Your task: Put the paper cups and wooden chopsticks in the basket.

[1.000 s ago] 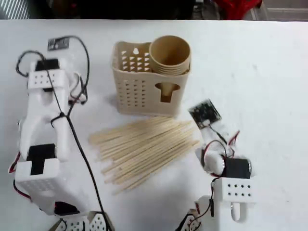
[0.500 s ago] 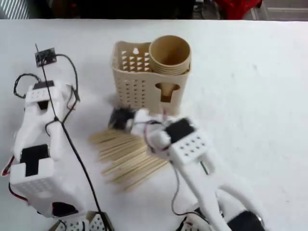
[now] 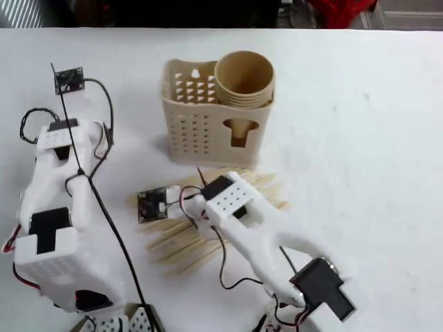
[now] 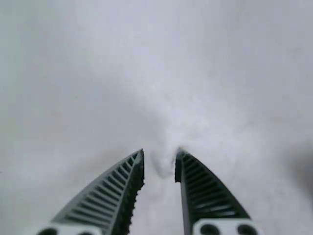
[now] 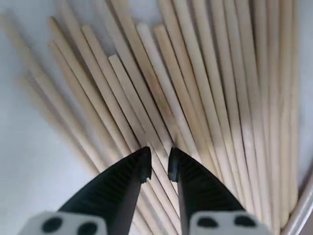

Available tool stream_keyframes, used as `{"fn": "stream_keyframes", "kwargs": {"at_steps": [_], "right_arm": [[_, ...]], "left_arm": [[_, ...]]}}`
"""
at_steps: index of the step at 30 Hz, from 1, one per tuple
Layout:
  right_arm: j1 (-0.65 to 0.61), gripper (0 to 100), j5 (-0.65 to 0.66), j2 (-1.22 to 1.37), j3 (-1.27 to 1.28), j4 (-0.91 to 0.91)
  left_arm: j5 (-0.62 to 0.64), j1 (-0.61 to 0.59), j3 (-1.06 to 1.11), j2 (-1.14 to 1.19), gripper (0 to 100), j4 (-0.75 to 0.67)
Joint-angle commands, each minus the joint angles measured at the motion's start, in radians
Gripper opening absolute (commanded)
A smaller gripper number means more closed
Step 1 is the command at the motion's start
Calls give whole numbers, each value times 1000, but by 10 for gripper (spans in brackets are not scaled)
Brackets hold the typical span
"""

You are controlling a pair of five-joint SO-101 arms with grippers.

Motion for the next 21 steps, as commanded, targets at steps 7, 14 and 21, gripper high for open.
{"fn": "stream_keyframes", "kwargs": {"at_steps": [7,14,21], "right_arm": [[8,44,3,4,44,-71],[8,110,-49,-13,52,-70],[5,102,12,-239,222,-70]], "left_arm": [[-11,25,-2,-4,124,-12],[-11,25,-2,-4,124,-12],[-11,25,-2,-4,124,-12]]}}
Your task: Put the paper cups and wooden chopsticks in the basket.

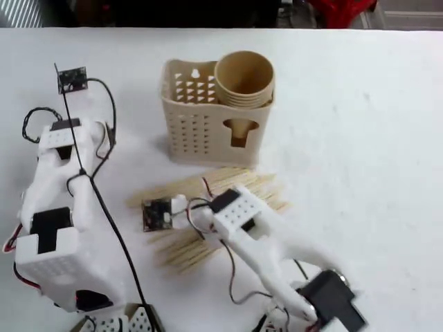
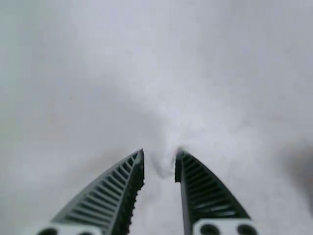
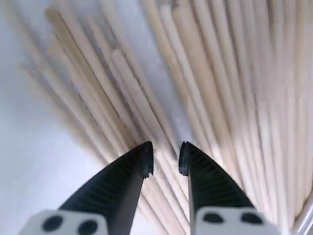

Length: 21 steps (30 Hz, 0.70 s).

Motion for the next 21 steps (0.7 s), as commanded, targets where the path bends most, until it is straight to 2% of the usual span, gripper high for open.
{"fn": "stream_keyframes", "kwargs": {"at_steps": [1,5,15,19,21], "right_arm": [[8,102,15,-136,66,7],[10,102,15,-173,101,7],[7,94,14,-36,81,-62],[12,11,-20,-36,71,-64],[12,23,-41,-36,54,-58]], "left_arm": [[-9,13,-3,-4,124,-12],[-9,13,-3,-4,124,-12],[-9,13,-3,-4,124,-12],[-9,13,-3,-4,124,-12],[-9,13,-3,-4,124,-12]]}}
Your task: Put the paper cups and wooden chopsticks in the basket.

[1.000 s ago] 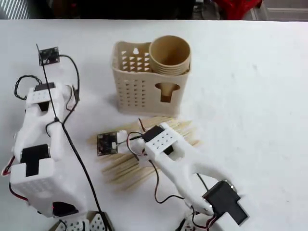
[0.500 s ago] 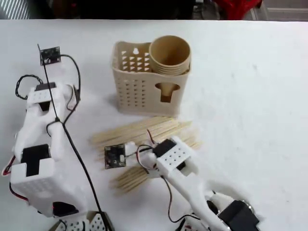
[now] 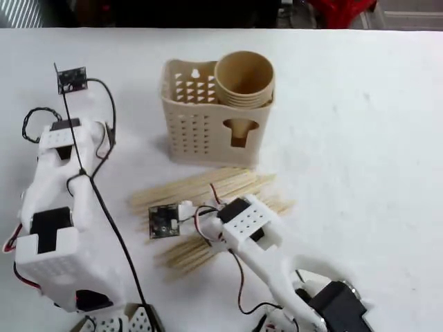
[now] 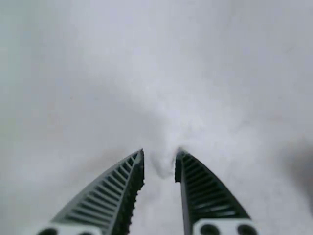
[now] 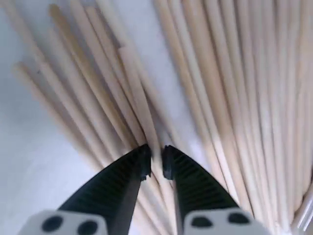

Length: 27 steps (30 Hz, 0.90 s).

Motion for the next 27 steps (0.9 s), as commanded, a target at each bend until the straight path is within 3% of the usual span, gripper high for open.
{"fn": "stream_keyframes", "kwargs": {"at_steps": [1,12,18,23,27], "right_arm": [[5,17,-41,13,-28,4],[102,16,-207,-12,-290,185],[97,16,-287,-162,-671,433],[97,16,-508,-203,-1102,483],[99,16,-672,-150,-1336,364]], "left_arm": [[-9,13,-3,-4,124,-12],[-11,22,-3,-2,124,-18],[-11,28,-15,33,124,-17],[-11,30,-15,35,124,-18],[-11,30,-15,36,124,-18]]}}
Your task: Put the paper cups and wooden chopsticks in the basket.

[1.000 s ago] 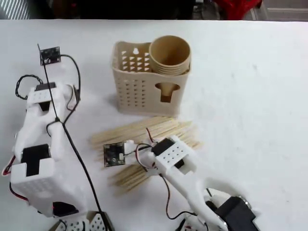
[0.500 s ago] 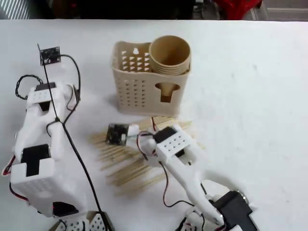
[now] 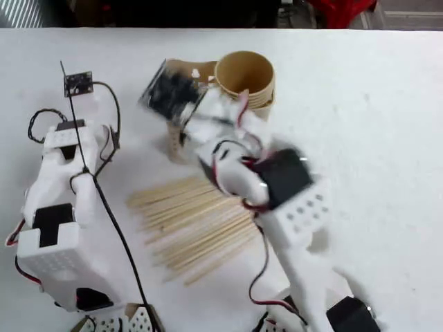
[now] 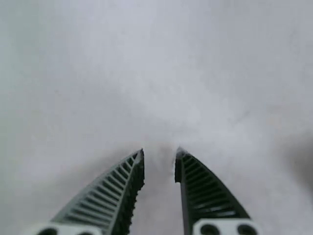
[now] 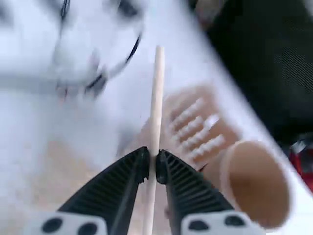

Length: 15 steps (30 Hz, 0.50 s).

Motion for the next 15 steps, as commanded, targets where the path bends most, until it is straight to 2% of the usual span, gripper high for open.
{"fn": "stream_keyframes", "kwargs": {"at_steps": [1,9,15], "right_arm": [[12,16,-135,30,-241,-128],[13,18,-173,242,-285,-526],[28,18,-175,410,-281,-659]], "left_arm": [[-11,15,-15,-4,124,-18],[-11,16,-15,-2,124,-21],[-11,16,-15,-2,124,-21]]}}
